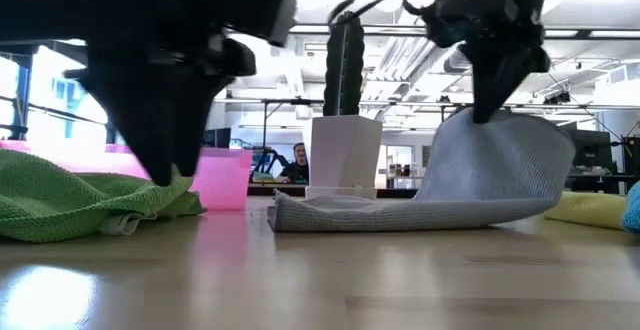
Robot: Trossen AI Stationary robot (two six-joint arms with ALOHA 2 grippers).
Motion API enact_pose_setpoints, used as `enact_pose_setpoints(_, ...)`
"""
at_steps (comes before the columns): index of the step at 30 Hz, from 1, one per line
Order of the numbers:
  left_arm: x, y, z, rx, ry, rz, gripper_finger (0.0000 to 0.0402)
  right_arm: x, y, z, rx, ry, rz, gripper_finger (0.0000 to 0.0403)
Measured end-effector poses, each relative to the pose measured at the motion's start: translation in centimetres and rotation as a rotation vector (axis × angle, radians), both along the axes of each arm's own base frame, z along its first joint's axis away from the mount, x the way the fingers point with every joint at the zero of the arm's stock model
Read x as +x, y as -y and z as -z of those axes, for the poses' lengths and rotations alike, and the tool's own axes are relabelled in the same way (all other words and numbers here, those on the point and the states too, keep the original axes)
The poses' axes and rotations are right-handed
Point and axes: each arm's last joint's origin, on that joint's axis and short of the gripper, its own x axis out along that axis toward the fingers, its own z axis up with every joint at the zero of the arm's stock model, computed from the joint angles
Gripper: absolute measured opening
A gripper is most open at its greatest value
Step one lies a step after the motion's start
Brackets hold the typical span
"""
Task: Fold microfiber towels
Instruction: Fold the gray microfiber cloth
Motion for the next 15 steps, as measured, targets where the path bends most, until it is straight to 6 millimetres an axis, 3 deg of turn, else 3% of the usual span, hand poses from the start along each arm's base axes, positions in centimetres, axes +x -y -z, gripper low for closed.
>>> enact_pose_setpoints(7, -1.3, 1.1, -0.1, 0.071, -0.054, 0.034, 0.0122, 4.2, -0.8, 1.6, -0.001, -0.032, -0.074, 0.0)
enact_pose_setpoints(15, -2.5, 2.6, -0.3, 0.172, -0.045, 0.045, 0.0122, 9.4, -1.3, 1.9, -0.025, -0.009, -0.144, 0.0)
